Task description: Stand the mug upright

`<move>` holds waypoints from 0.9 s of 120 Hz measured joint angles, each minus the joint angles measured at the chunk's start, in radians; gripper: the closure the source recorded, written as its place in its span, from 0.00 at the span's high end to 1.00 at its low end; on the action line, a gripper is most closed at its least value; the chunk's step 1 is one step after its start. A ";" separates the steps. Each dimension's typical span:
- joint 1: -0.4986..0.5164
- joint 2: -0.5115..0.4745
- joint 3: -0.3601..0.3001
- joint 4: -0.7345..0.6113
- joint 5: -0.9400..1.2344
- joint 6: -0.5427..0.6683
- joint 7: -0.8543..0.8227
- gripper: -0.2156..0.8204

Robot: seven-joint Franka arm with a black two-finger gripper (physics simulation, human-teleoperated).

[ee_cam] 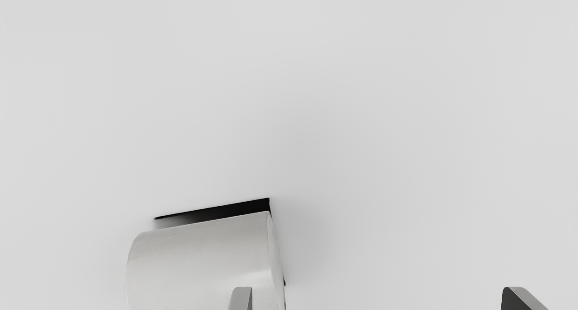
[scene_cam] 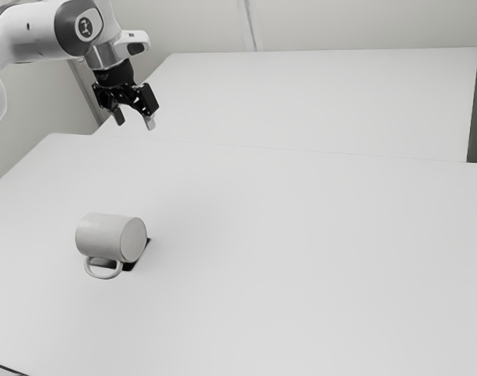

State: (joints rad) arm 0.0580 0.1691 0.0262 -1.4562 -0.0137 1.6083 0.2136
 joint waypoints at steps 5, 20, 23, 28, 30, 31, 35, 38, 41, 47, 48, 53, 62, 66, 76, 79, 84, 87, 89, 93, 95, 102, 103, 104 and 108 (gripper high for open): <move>-0.001 -0.001 0.000 0.000 0.000 0.000 -0.001 0.79; -0.001 -0.001 0.000 0.000 0.000 0.000 -0.003 0.79; -0.001 -0.001 0.000 0.000 0.000 0.000 -0.003 0.79; -0.001 -0.001 0.000 0.000 0.000 -0.001 -0.003 0.79; -0.001 -0.001 0.000 0.000 0.000 -0.001 -0.003 0.79; -0.001 -0.001 0.000 0.000 0.000 -0.001 -0.003 0.79; -0.001 -0.002 0.000 0.000 0.001 -0.003 -0.004 0.79; 0.000 -0.002 0.000 -0.001 0.001 -0.003 -0.004 0.79; 0.002 -0.005 0.000 0.000 0.001 -0.004 -0.004 0.79; 0.005 -0.016 0.000 -0.001 0.001 -0.008 -0.004 0.79; 0.005 -0.018 0.001 -0.001 0.001 -0.009 -0.005 0.79; 0.006 -0.025 0.003 0.000 -0.002 -0.013 -0.005 0.79; 0.010 -0.036 0.025 0.000 -0.027 -0.028 -0.005 0.79; 0.010 -0.040 0.058 0.000 -0.055 -0.042 -0.004 0.79; 0.041 -0.044 0.122 0.000 -0.119 -0.071 0.013 0.79; 0.048 -0.044 0.139 0.000 -0.136 -0.078 0.020 0.79; 0.050 -0.042 0.176 -0.001 -0.170 -0.088 0.035 0.79; 0.052 -0.040 0.201 -0.006 -0.193 -0.094 0.046 0.79; 0.053 -0.038 0.219 -0.010 -0.211 -0.097 0.054 0.79; 0.068 -0.035 0.245 -0.024 -0.248 -0.103 0.071 0.79; 0.081 -0.034 0.254 -0.033 -0.267 -0.106 0.081 0.79; 0.130 -0.024 0.283 -0.056 -0.337 -0.114 0.118 0.79; 0.135 -0.023 0.288 -0.058 -0.346 -0.115 0.124 0.79; 0.140 -0.021 0.293 -0.060 -0.356 -0.117 0.130 0.79; 0.149 -0.011 0.323 -0.068 -0.394 -0.123 0.154 0.79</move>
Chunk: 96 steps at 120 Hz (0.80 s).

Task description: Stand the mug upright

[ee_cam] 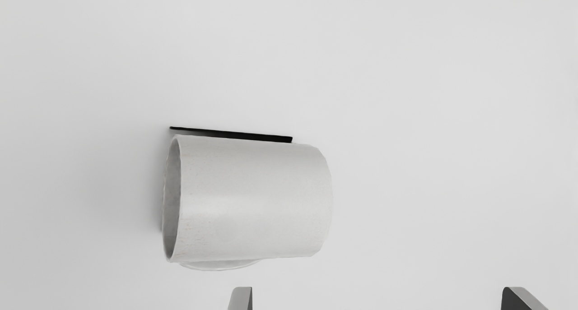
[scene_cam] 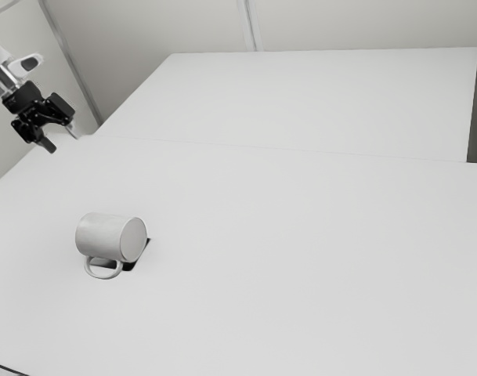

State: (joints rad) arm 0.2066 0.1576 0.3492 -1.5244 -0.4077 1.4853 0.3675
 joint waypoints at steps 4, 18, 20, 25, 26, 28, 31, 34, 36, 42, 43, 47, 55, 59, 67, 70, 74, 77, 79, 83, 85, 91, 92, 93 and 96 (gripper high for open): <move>0.007 0.006 0.026 -0.021 -0.039 -0.006 0.025 0.79; 0.046 0.062 0.088 -0.065 -0.164 -0.029 0.114 0.79; 0.054 0.073 0.090 -0.066 -0.179 -0.033 0.127 0.79; 0.079 0.106 0.094 -0.069 -0.219 -0.045 0.160 0.79; 0.086 0.114 0.094 -0.069 -0.228 -0.047 0.167 0.79; 0.098 0.130 0.095 -0.070 -0.244 -0.051 0.180 0.79; 0.118 0.159 0.096 -0.070 -0.269 -0.057 0.201 0.79; 0.136 0.185 0.096 -0.071 -0.292 -0.064 0.221 0.79; 0.147 0.199 0.097 -0.071 -0.306 -0.068 0.234 0.79; 0.177 0.233 0.097 -0.071 -0.342 -0.081 0.271 0.79; 0.182 0.239 0.097 -0.071 -0.348 -0.083 0.277 0.79; 0.195 0.263 0.097 -0.071 -0.372 -0.091 0.300 0.79; 0.205 0.292 0.097 -0.080 -0.418 -0.108 0.344 0.79; 0.207 0.298 0.097 -0.098 -0.439 -0.116 0.364 0.79; 0.212 0.303 0.097 -0.153 -0.474 -0.131 0.401 0.79; 0.215 0.304 0.097 -0.171 -0.485 -0.137 0.414 0.79; 0.219 0.304 0.096 -0.189 -0.497 -0.144 0.430 0.79; 0.221 0.304 0.095 -0.203 -0.506 -0.150 0.442 0.79; 0.222 0.305 0.093 -0.211 -0.511 -0.153 0.449 0.79; 0.222 0.305 0.090 -0.228 -0.526 -0.158 0.463 0.79; 0.222 0.306 0.089 -0.237 -0.533 -0.161 0.470 0.79; 0.223 0.306 0.087 -0.260 -0.556 -0.169 0.490 0.79; 0.224 0.306 0.087 -0.264 -0.560 -0.170 0.493 0.79; 0.224 0.307 0.087 -0.269 -0.564 -0.171 0.496 0.79; 0.223 0.307 0.087 -0.281 -0.576 -0.175 0.505 0.79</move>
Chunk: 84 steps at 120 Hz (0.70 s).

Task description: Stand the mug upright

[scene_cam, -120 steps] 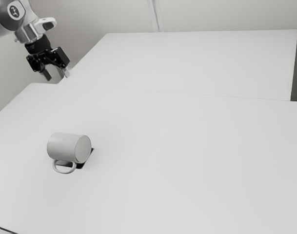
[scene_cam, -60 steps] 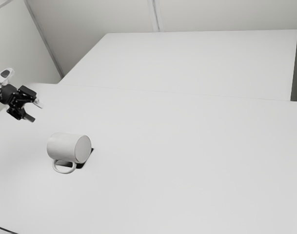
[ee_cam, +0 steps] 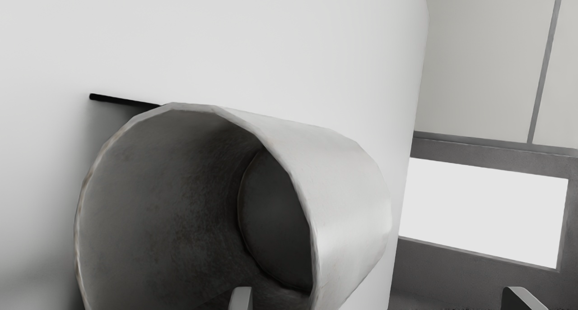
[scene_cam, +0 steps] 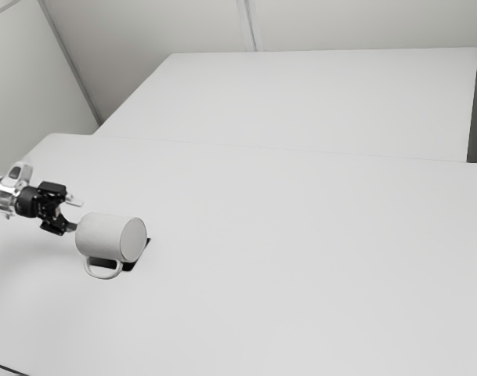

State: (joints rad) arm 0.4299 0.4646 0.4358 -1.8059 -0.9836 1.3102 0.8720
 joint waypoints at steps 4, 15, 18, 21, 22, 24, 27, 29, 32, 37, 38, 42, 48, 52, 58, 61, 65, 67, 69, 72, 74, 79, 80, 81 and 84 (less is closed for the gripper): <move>0.000 0.000 -0.002 -0.017 -0.013 -0.004 0.011 0.79; -0.002 0.002 -0.011 -0.044 -0.043 -0.015 0.038 0.78; -0.002 0.003 -0.014 -0.047 -0.049 -0.018 0.045 0.74; -0.002 0.003 -0.016 -0.050 -0.054 -0.020 0.051 0.68; -0.002 0.003 -0.016 -0.050 -0.055 -0.020 0.053 0.66; -0.002 0.003 -0.017 -0.051 -0.058 -0.021 0.057 0.62; -0.003 0.004 -0.017 -0.051 -0.060 -0.023 0.063 0.55; -0.003 0.004 -0.018 -0.051 -0.062 -0.023 0.067 0.50; -0.002 0.003 -0.018 -0.051 -0.064 -0.024 0.072 0.44; -0.002 0.003 -0.018 -0.051 -0.066 -0.026 0.081 0.35; -0.002 0.003 -0.018 -0.051 -0.066 -0.026 0.082 0.33; -0.003 0.003 -0.019 -0.051 -0.068 -0.027 0.088 0.28; -0.003 0.003 -0.019 -0.051 -0.069 -0.028 0.097 0.22; -0.004 0.003 -0.018 -0.051 -0.069 -0.028 0.102 0.18; -0.005 0.002 -0.018 -0.051 -0.069 -0.028 0.110 0.15; -0.006 0.001 -0.018 -0.051 -0.069 -0.028 0.113 0.13; -0.007 -0.001 -0.018 -0.051 -0.069 -0.028 0.117 0.11; -0.008 -0.002 -0.018 -0.051 -0.069 -0.028 0.120 0.11; -0.008 -0.004 -0.018 -0.051 -0.069 -0.028 0.122 0.10; -0.009 -0.008 -0.018 -0.051 -0.068 -0.028 0.125 0.09; -0.009 -0.013 -0.018 -0.051 -0.068 -0.028 0.127 0.09; -0.010 -0.029 -0.019 -0.052 -0.064 -0.029 0.131 0.07; -0.011 -0.034 -0.019 -0.052 -0.063 -0.029 0.131 0.07; -0.013 -0.040 -0.019 -0.053 -0.062 -0.029 0.132 0.07; -0.018 -0.055 -0.019 -0.053 -0.060 -0.029 0.133 0.07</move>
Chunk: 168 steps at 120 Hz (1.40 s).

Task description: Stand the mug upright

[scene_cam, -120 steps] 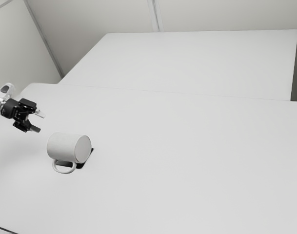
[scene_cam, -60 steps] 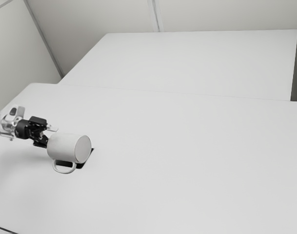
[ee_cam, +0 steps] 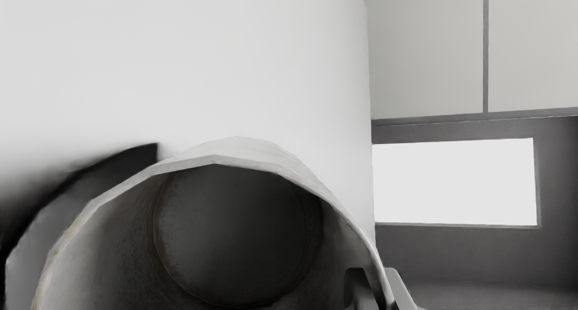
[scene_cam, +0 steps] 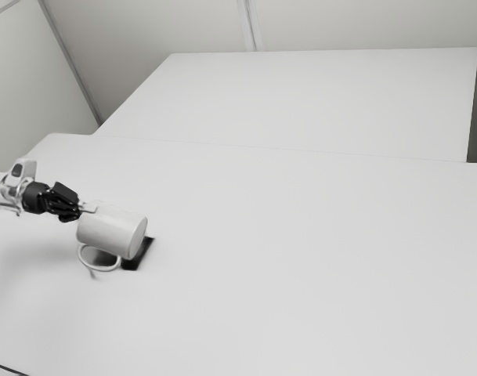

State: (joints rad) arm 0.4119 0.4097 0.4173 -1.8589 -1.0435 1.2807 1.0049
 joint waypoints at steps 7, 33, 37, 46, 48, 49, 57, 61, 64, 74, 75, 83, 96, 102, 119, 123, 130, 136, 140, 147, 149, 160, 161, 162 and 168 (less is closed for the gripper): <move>-0.016 -0.033 -0.002 0.000 0.007 0.001 0.001 0.05; -0.078 -0.179 -0.085 0.005 0.171 0.081 -0.036 0.04; -0.090 -0.208 -0.116 0.008 0.225 0.111 -0.051 0.04; -0.109 -0.267 -0.192 0.012 0.361 0.184 -0.091 0.04; -0.112 -0.277 -0.207 0.012 0.391 0.200 -0.100 0.04; -0.112 -0.283 -0.216 0.012 0.407 0.209 -0.105 0.04; -0.123 -0.314 -0.268 0.013 0.527 0.273 -0.146 0.03; -0.127 -0.325 -0.291 0.013 0.584 0.303 -0.167 0.03; -0.131 -0.331 -0.306 0.013 0.624 0.326 -0.183 0.03; -0.128 -0.352 -0.369 0.012 0.754 0.397 -0.239 0.03; -0.128 -0.353 -0.374 0.012 0.766 0.403 -0.245 0.03; -0.141 -0.362 -0.406 0.005 0.842 0.450 -0.293 0.03; -0.159 -0.380 -0.458 -0.022 0.924 0.513 -0.371 0.03; -0.176 -0.397 -0.470 -0.061 0.945 0.551 -0.404 0.03; -0.238 -0.427 -0.490 -0.165 0.974 0.663 -0.485 0.03; -0.252 -0.429 -0.494 -0.186 0.977 0.688 -0.501 0.03; -0.276 -0.430 -0.497 -0.217 0.981 0.726 -0.528 0.03; -0.291 -0.429 -0.498 -0.237 0.984 0.756 -0.550 0.03; -0.298 -0.428 -0.498 -0.246 0.985 0.773 -0.563 0.03; -0.305 -0.422 -0.499 -0.254 0.986 0.797 -0.585 0.03; -0.306 -0.421 -0.499 -0.256 0.987 0.803 -0.590 0.03; -0.308 -0.410 -0.500 -0.268 0.988 0.831 -0.620 0.03; -0.308 -0.409 -0.500 -0.269 0.988 0.833 -0.622 0.03; -0.308 -0.408 -0.500 -0.271 0.988 0.835 -0.624 0.03; -0.305 -0.402 -0.505 -0.283 0.988 0.848 -0.638 0.03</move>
State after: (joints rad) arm 0.1073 0.0081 -0.0877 -2.1419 -0.0555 2.1291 0.3666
